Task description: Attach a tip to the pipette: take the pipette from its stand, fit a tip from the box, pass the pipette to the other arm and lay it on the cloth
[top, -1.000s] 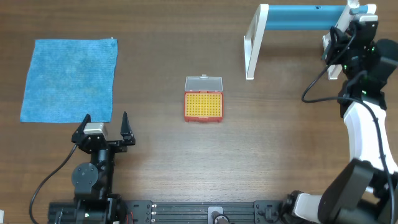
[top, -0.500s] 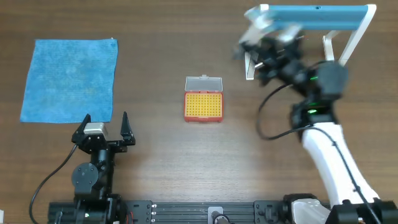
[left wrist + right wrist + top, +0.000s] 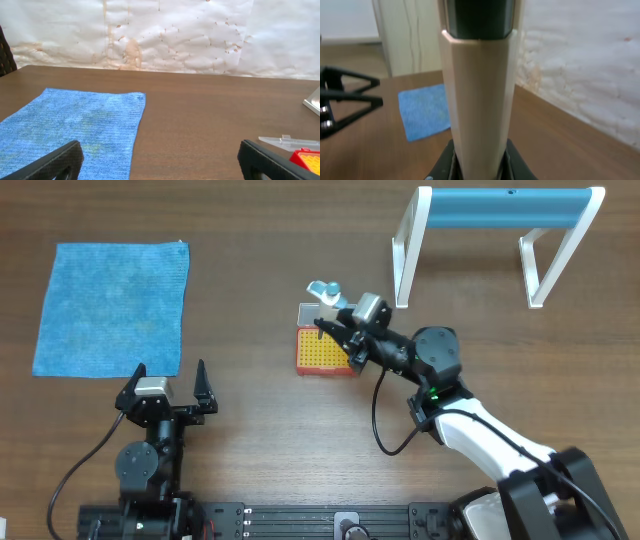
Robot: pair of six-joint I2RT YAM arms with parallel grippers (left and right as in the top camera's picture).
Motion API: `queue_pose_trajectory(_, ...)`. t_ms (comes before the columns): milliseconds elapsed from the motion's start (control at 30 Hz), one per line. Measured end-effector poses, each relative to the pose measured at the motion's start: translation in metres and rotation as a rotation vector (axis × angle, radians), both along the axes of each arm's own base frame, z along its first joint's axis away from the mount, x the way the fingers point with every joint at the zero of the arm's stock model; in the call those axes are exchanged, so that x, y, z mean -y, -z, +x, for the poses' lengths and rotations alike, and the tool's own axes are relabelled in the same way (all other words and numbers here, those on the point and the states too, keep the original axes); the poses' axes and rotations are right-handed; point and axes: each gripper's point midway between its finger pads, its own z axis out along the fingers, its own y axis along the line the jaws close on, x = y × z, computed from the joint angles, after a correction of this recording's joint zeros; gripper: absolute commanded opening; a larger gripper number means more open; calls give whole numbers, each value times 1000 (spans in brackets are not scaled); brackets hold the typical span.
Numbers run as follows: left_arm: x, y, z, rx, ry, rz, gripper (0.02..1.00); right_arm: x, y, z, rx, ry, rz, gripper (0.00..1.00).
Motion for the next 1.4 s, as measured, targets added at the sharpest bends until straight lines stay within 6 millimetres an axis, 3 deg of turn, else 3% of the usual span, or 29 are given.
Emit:
queue_pose_trajectory(100, 0, 0, 0, 0, 0, 0, 998, -4, 20, 5, 22, 1, -52, 75)
queue_pose_trajectory(300, 0, 0, 0, 0, 0, 0, 998, -4, 30, 11, 51, 16, -72, 75)
queue_pose_trajectory(1400, 0, 0, 0, 0, 0, 0, 998, 3, 46, 8, -31, 27, -65, 75)
